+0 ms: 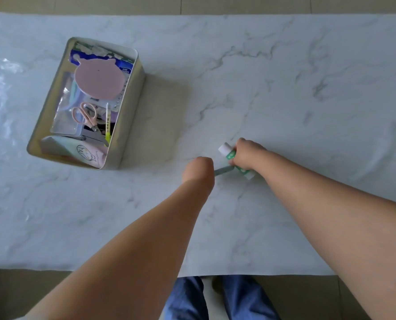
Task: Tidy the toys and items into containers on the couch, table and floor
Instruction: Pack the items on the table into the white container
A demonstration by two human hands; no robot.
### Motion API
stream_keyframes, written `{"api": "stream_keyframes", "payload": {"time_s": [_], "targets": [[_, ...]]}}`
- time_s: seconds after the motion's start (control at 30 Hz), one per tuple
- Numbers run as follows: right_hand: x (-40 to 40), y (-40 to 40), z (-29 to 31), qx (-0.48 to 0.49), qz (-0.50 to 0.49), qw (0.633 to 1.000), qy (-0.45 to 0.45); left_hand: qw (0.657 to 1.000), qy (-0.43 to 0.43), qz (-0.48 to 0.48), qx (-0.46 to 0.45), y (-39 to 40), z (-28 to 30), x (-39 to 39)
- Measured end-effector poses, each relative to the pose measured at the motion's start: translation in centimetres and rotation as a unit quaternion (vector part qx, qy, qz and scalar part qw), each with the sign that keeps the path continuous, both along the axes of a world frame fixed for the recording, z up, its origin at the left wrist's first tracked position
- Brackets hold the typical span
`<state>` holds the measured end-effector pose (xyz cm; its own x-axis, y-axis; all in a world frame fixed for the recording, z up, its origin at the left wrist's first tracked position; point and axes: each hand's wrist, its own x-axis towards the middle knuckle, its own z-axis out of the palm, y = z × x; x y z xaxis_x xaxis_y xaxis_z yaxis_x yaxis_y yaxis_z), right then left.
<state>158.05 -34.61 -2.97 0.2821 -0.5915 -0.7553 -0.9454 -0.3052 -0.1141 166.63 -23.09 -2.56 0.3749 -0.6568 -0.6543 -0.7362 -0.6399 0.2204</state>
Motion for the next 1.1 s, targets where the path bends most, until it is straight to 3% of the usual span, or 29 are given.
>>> {"api": "stream_keyframes", "payload": {"time_s": [0.17,0.3,0.37,0.47,0.57,0.63,0.67,0.73,0.8,0.9,1.1], "targets": [[6.5,1.0,1.8,-0.019,-0.077,0.994,-0.08,0.994,-0.03,0.067,-0.079,2.4,3.0,6.4],[13.3,1.8,3.8,0.003,-0.132,0.976,-0.175,0.97,-0.068,0.162,-0.166,4.4,5.7,12.7],[16.3,2.4,4.3,0.081,-0.226,0.937,-0.254,0.953,-0.078,0.215,-0.198,5.1,6.9,15.5],[21.1,4.7,5.9,0.223,-0.344,0.844,-0.346,0.934,-0.092,0.269,-0.217,6.8,8.2,19.9],[24.6,6.6,7.1,0.259,-0.354,0.815,-0.378,0.927,-0.094,0.293,-0.212,8.2,8.7,23.4],[25.8,7.6,7.3,0.265,-0.325,0.821,-0.387,0.927,-0.092,0.304,-0.2,9.0,8.7,24.8],[26.4,8.2,7.1,0.246,-0.294,0.843,-0.378,0.928,-0.097,0.303,-0.192,9.6,8.5,25.7],[26.7,8.6,6.2,0.155,-0.233,0.896,-0.346,0.931,-0.11,0.296,-0.181,10.1,7.9,26.6],[27.1,8.9,5.2,0.045,-0.227,0.923,-0.307,0.933,-0.113,0.29,-0.181,10.6,7.1,27.5],[27.8,9.4,4.2,-0.011,-0.271,0.93,-0.247,0.934,-0.107,0.283,-0.191,10.9,6.1,28.1],[28.6,10.4,2.3,0.02,-0.295,0.937,-0.186,0.938,-0.101,0.271,-0.192,10.5,5.1,28.0]]}}
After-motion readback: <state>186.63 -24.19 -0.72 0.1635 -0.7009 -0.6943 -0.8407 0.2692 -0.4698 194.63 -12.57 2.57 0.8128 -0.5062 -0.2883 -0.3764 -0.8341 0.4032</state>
